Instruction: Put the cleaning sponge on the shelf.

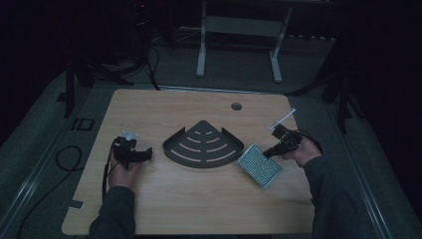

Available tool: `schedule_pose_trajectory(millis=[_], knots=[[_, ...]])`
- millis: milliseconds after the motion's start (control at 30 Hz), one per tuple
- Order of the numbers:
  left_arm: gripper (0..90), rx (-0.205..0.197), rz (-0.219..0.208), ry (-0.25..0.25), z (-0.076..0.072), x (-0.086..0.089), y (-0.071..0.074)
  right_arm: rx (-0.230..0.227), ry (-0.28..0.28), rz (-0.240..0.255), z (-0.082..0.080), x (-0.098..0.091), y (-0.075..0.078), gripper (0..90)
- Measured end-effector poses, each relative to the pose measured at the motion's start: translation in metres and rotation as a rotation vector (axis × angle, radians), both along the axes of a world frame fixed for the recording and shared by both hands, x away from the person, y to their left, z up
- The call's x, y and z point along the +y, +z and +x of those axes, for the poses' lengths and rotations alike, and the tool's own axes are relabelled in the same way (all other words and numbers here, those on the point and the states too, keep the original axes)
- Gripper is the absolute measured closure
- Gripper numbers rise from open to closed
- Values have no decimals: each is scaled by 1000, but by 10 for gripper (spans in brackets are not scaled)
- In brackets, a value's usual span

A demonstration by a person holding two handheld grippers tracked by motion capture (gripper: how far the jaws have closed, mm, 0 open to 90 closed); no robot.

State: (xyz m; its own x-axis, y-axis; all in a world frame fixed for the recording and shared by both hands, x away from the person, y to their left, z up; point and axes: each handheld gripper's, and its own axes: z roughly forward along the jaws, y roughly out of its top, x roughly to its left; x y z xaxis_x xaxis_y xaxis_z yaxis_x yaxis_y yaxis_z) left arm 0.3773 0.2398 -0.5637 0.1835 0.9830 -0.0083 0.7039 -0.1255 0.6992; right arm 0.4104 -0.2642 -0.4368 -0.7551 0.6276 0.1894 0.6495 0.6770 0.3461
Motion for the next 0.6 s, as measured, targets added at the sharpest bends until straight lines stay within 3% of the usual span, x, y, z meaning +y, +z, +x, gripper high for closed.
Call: schedule_pose_trajectory(millis=[600], knots=[[95, -2, -1, 0, 0, 0, 0, -27, 8, 13, 8, 10, 18, 900]])
